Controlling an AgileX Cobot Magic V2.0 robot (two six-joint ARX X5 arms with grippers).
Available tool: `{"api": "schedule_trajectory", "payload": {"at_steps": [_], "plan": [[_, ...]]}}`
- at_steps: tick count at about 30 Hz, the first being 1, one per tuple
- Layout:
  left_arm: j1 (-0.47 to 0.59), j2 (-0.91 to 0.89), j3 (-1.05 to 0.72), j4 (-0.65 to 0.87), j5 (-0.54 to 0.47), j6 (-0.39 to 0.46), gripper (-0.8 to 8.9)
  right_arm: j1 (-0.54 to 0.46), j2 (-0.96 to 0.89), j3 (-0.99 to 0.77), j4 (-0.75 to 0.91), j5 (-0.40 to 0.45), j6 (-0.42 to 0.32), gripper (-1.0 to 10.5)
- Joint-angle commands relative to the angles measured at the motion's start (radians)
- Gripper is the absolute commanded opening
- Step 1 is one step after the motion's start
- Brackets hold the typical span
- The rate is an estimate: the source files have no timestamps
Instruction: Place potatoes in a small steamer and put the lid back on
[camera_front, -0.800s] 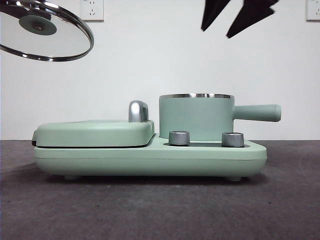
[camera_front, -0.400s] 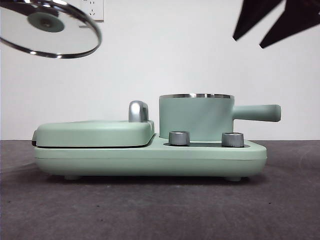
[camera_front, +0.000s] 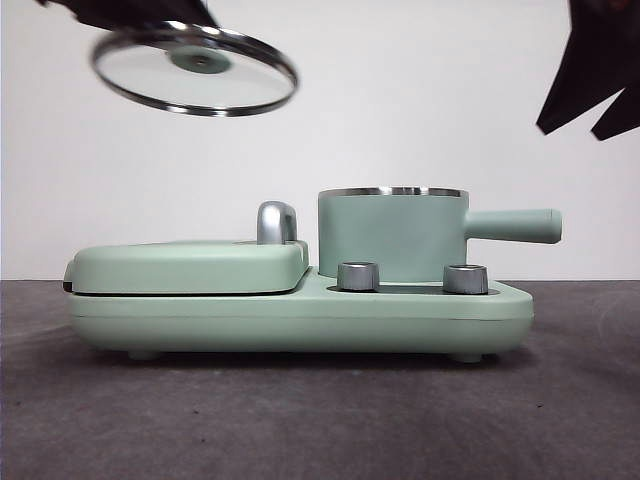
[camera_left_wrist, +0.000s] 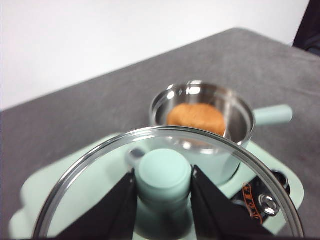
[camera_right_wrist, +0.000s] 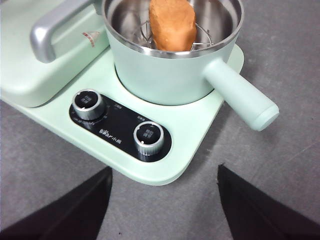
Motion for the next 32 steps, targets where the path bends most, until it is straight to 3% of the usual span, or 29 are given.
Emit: {"api": "schedule_trajectory", "payload": {"at_steps": [1,13,21,32], "plan": [[-0.029,0.063,0.031,0.098,-0.002,0.019,0.09,0.006,-0.035,-0.011,0.011,0.007,0.008,3.2],[-0.100,0.394,0.248,0.232,-0.001,0.021,0.09,0.006,-0.142,-0.031,-0.016,0.035,0.008,3.2],[-0.129,0.591,0.437,0.260,0.017,0.091,0.09,0.006,-0.140,-0.031,-0.037,0.055,0.008,3.2],[-0.132,0.759,0.524,0.362,0.067,0.086,0.09,0.006,-0.140,-0.031,-0.056,0.058,0.008,3.2]]}}
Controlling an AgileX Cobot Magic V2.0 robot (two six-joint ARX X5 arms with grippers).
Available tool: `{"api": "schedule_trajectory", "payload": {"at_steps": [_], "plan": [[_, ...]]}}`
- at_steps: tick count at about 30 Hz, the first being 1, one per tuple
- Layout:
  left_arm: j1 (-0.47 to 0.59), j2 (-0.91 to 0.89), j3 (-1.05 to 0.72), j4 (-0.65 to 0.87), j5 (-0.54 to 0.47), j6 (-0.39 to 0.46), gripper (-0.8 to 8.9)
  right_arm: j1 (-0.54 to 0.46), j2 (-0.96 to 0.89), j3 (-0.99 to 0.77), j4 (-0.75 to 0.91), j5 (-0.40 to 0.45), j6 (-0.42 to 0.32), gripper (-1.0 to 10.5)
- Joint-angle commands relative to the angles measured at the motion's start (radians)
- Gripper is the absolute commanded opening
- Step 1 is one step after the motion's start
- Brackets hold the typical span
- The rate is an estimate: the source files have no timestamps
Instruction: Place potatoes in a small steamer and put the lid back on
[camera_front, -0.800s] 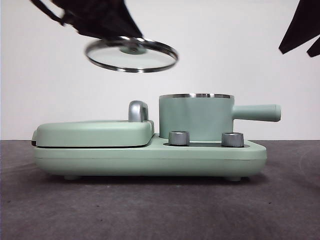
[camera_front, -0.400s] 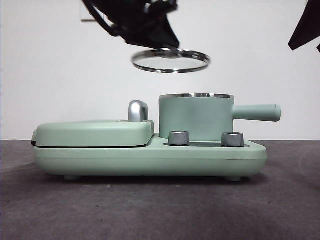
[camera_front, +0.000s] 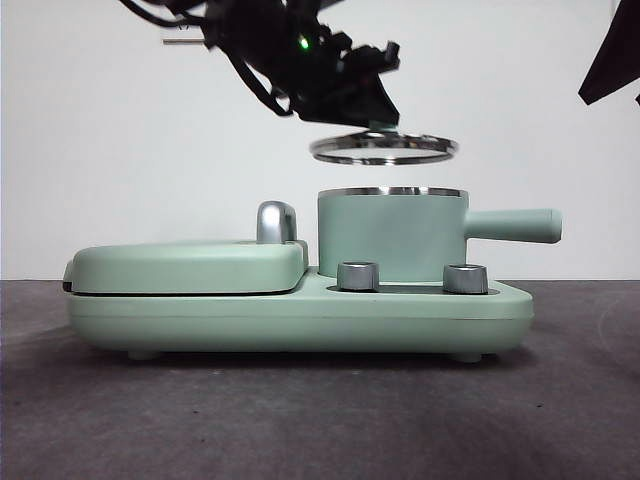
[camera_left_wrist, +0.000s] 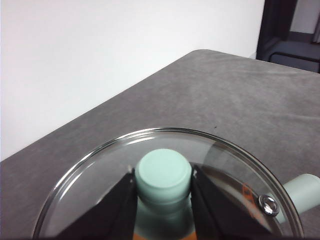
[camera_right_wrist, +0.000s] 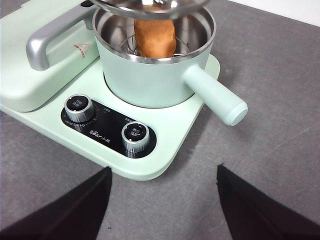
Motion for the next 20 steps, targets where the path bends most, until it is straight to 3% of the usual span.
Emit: {"api": "schedule_trajectory", "payload": {"at_steps": [1,20], "plan": [[-0.010,0.035,0.037,0.045,0.015,0.006,0.09,0.006,0.006,0.000,-0.007,0.005,0.007,3.2],[-0.010,0.095,0.037,0.017,0.033,0.007,0.09,0.006,0.006,0.000,-0.019,0.024,0.007,3.2]]}}
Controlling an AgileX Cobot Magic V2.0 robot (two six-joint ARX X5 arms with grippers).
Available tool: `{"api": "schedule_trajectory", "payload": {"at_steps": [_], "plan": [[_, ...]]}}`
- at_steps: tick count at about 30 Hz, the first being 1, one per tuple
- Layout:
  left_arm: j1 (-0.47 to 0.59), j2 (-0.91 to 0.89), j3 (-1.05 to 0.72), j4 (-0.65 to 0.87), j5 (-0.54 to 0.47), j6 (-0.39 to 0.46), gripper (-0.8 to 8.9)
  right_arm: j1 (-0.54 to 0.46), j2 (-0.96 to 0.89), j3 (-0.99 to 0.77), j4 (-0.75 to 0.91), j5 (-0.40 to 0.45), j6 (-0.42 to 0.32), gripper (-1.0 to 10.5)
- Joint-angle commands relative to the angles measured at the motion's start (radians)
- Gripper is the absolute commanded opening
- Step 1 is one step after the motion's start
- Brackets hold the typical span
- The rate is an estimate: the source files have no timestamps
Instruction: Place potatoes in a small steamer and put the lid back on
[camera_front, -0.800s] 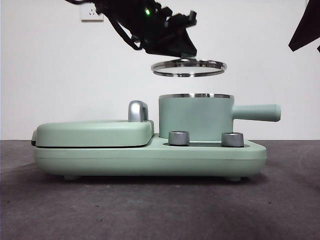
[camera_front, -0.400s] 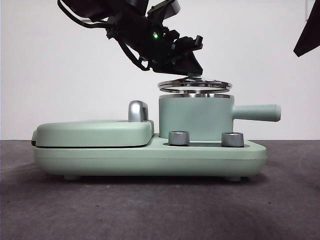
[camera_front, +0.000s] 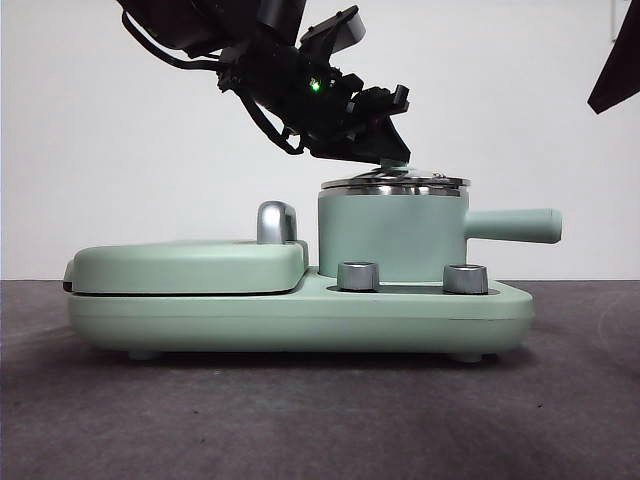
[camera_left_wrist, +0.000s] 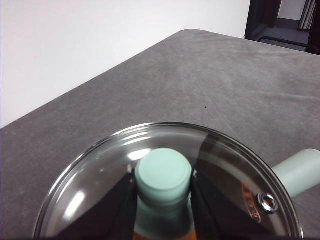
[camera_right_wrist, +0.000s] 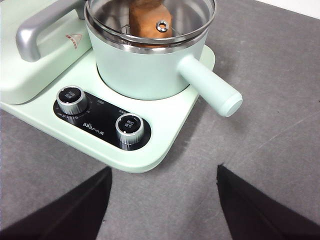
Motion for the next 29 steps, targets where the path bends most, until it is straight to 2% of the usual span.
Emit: {"api": "schedule_trajectory", "payload": {"at_steps": [1,29], "plan": [[-0.008,0.022,0.032,0.006,0.001,0.006,0.09,0.006,0.006,0.000,0.005,0.002,0.007,3.2],[-0.008,0.020,0.095,-0.160,-0.026,0.017,0.09,0.006,0.006,0.000,-0.012,0.002,0.010,3.2]]}}
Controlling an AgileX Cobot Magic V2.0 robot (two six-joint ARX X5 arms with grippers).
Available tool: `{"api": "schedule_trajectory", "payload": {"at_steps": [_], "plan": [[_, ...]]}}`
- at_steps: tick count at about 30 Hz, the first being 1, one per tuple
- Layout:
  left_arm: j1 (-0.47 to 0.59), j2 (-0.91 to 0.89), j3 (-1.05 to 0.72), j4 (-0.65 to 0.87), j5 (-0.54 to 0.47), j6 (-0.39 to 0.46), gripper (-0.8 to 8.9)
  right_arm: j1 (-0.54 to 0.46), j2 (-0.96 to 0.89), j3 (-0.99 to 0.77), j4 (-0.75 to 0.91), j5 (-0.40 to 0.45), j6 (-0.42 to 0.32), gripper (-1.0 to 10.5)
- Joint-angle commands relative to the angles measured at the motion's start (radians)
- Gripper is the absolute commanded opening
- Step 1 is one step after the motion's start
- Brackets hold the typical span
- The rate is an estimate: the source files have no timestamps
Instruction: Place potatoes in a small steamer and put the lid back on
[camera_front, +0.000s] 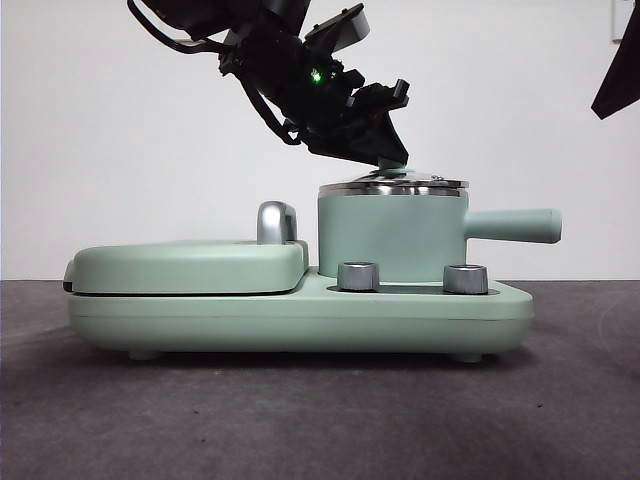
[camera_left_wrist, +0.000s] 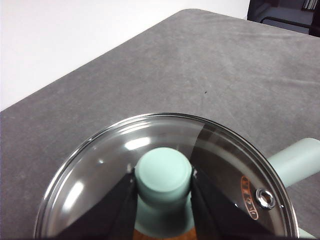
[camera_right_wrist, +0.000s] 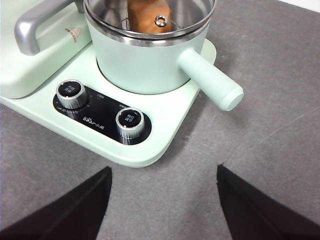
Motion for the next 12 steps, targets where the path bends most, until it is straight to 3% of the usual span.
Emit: {"api": "schedule_trajectory", "payload": {"at_steps": [1,12], "plan": [[-0.008,0.020,0.027,-0.005,-0.008,0.005,0.09,0.006,0.006,0.000,0.006,0.001,0.010,3.2],[-0.008,0.016,0.038,-0.008,-0.036,0.032,0.09,0.006,0.006,0.000,0.002,0.001,0.010,3.2]]}}
